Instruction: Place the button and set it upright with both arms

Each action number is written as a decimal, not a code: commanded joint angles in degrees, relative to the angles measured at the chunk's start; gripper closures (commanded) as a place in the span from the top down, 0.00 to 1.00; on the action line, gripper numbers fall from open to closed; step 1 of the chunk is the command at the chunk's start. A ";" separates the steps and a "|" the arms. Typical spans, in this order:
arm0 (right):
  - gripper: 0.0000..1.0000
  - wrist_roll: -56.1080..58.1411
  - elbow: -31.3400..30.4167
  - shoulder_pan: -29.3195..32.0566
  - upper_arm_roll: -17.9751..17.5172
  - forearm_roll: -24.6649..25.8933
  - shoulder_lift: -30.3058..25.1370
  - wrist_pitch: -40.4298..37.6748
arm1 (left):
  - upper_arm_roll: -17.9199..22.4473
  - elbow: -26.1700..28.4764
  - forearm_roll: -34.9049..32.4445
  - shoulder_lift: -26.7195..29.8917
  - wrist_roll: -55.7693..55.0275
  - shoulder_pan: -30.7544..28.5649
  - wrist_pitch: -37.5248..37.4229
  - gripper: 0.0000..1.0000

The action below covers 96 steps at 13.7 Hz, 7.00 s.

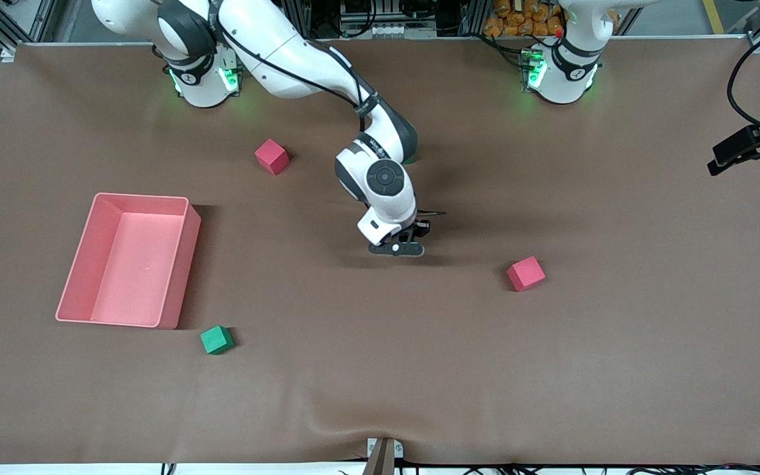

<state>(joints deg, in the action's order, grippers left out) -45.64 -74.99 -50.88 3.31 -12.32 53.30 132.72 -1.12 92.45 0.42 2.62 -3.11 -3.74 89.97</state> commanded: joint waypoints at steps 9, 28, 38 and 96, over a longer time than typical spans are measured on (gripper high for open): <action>1.00 0.20 3.09 0.69 1.17 -0.25 -6.00 -9.57 | 0.15 -0.35 0.98 -0.69 1.44 -0.65 1.44 1.00; 1.00 40.34 -19.50 31.70 2.49 11.35 -38.62 -20.04 | -0.37 -1.05 1.07 -0.69 1.53 -0.83 -1.29 1.00; 1.00 51.16 -18.71 46.74 2.40 11.26 -47.93 -31.64 | -0.11 -0.70 1.16 -0.25 1.44 -0.92 -1.55 1.00; 1.00 47.74 -10.79 51.85 1.96 10.91 -52.95 -45.71 | -3.19 -20.12 7.05 -55.35 -21.85 43.20 14.62 0.56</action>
<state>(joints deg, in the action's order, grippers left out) 2.89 -87.25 0.73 5.58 -1.79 -0.18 88.03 -4.91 73.80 6.76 -52.08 -26.08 39.07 106.08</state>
